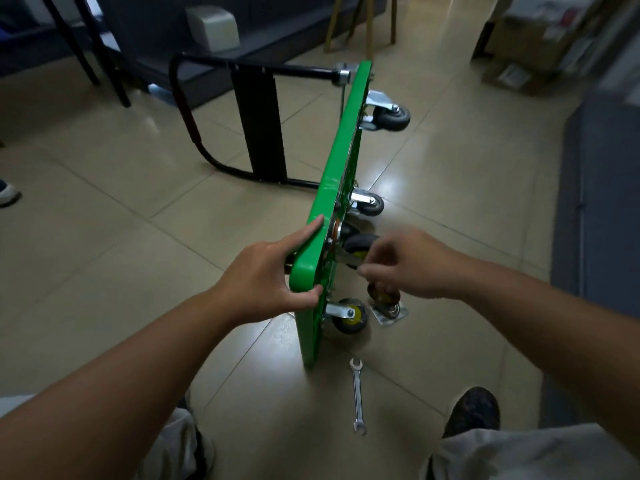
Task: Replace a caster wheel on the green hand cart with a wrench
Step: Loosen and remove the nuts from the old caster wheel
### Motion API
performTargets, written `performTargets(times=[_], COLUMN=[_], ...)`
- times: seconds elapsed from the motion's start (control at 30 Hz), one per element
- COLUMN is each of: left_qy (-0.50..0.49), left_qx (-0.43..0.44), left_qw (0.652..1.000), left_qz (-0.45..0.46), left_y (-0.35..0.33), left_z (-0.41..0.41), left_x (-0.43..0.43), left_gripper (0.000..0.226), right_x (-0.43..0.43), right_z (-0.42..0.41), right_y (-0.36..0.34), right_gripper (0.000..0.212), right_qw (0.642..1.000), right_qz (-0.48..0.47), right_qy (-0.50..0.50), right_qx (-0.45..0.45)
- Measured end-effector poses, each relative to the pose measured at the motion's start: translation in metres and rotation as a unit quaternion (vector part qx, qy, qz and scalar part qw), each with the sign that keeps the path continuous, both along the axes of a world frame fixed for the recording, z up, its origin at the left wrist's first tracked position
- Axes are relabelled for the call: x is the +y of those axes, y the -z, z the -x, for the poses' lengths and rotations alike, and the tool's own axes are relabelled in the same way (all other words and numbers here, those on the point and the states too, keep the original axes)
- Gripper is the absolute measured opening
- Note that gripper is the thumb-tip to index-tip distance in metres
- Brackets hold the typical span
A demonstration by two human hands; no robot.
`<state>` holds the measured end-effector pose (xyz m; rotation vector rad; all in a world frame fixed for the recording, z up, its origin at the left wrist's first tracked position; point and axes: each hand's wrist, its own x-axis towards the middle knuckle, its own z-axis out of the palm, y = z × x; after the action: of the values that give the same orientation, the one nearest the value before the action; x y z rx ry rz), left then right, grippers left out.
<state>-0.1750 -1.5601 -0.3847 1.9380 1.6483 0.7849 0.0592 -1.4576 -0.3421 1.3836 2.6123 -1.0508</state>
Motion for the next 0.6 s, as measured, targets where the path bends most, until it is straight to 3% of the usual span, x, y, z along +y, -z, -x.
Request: performTargets(times=[0.1, 0.2, 0.37, 0.6], left_qy=[0.003, 0.007, 0.008, 0.005], left_qx=[-0.007, -0.019, -0.035, -0.015], left_qw=[1.000, 1.000, 0.999, 1.000], left_qz=[0.009, 0.017, 0.010, 0.004], left_y=[0.000, 0.000, 0.003, 0.002], left_z=[0.003, 0.005, 0.004, 0.002], left_x=[0.001, 0.003, 0.003, 0.004], left_gripper=[0.104, 0.104, 0.105, 0.107], right_x=[-0.004, 0.000, 0.011, 0.015], right_z=[0.004, 0.015, 0.034, 0.038], right_y=[-0.011, 0.005, 0.023, 0.034], right_gripper=[0.013, 0.015, 0.018, 0.014], right_qw=[0.979, 0.955, 0.978, 0.974], right_qz=[-0.097, -0.121, -0.095, -0.117], right_qy=[0.093, 0.155, 0.093, 0.091], right_qx=[0.150, 0.224, 0.163, 0.171])
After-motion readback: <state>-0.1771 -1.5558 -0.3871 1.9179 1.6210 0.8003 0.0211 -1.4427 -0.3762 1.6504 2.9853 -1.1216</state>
